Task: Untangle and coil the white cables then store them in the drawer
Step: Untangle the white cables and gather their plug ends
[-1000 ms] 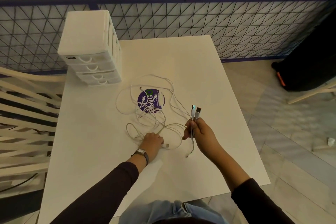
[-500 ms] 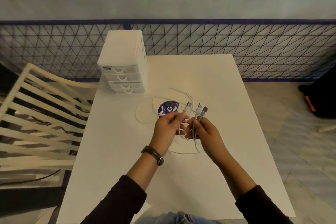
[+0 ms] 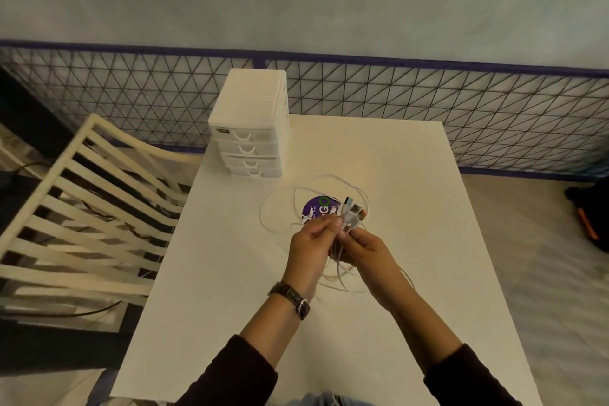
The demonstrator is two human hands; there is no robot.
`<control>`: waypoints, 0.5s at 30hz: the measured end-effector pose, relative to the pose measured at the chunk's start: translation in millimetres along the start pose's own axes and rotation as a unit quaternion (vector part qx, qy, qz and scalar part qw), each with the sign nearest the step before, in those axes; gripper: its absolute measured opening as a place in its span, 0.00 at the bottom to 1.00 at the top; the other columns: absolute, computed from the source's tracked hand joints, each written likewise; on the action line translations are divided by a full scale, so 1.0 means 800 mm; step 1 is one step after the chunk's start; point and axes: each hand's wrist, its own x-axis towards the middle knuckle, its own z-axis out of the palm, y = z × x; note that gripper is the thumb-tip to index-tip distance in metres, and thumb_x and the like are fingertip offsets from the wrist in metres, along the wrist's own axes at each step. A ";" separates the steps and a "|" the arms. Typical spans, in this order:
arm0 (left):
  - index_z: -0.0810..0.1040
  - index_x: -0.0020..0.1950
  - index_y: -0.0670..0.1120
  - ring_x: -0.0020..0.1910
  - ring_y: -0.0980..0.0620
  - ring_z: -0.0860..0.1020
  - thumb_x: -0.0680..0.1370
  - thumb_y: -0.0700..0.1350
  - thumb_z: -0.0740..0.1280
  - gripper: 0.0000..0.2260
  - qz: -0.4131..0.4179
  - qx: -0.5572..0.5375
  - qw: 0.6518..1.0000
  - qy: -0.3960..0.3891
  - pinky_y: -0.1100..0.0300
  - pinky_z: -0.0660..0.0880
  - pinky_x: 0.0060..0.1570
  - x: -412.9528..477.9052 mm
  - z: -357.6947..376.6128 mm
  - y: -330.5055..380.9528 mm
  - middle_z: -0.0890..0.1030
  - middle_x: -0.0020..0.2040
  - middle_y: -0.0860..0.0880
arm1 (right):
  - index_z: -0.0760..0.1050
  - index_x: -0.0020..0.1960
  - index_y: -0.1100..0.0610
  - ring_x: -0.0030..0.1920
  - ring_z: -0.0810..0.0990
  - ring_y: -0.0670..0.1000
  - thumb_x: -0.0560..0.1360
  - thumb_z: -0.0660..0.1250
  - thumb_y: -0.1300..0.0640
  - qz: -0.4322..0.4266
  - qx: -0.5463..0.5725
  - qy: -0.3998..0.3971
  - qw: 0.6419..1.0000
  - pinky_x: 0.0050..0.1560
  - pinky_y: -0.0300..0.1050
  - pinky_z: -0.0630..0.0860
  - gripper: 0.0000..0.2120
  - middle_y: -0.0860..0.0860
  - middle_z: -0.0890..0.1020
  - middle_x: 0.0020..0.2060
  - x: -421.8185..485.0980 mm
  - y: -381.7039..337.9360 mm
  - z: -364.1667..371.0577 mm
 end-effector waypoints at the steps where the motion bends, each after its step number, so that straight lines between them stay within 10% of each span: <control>1: 0.81 0.43 0.53 0.48 0.51 0.80 0.76 0.42 0.67 0.07 -0.007 0.001 1.000 -0.009 0.59 0.78 0.47 0.001 -0.002 0.000 0.83 0.48 0.49 | 0.79 0.46 0.61 0.42 0.84 0.50 0.79 0.59 0.58 0.001 -0.001 -0.012 1.000 0.54 0.48 0.78 0.11 0.51 0.85 0.37 0.000 -0.001 -0.002; 4: 0.81 0.49 0.50 0.40 0.58 0.80 0.78 0.43 0.64 0.07 -0.034 0.000 0.998 -0.061 0.68 0.75 0.36 0.003 -0.008 0.003 0.82 0.43 0.52 | 0.79 0.51 0.63 0.46 0.84 0.57 0.79 0.59 0.58 -0.013 -0.025 -0.029 0.999 0.54 0.51 0.79 0.11 0.59 0.85 0.43 0.003 -0.003 -0.007; 9: 0.76 0.61 0.49 0.54 0.54 0.80 0.80 0.40 0.60 0.12 -0.050 0.004 0.977 -0.210 0.60 0.74 0.58 0.005 -0.013 -0.006 0.82 0.53 0.51 | 0.78 0.48 0.58 0.39 0.82 0.55 0.79 0.60 0.58 -0.046 0.007 0.046 0.998 0.41 0.50 0.78 0.08 0.57 0.84 0.40 0.016 -0.016 -0.022; 15: 0.81 0.48 0.47 0.34 0.61 0.76 0.81 0.47 0.57 0.13 -0.016 0.152 0.944 -0.292 0.71 0.72 0.46 0.001 -0.003 -0.004 0.75 0.28 0.55 | 0.70 0.48 0.60 0.30 0.80 0.53 0.81 0.54 0.60 -0.042 0.171 0.012 0.984 0.33 0.45 0.79 0.08 0.52 0.79 0.29 0.026 -0.051 -0.057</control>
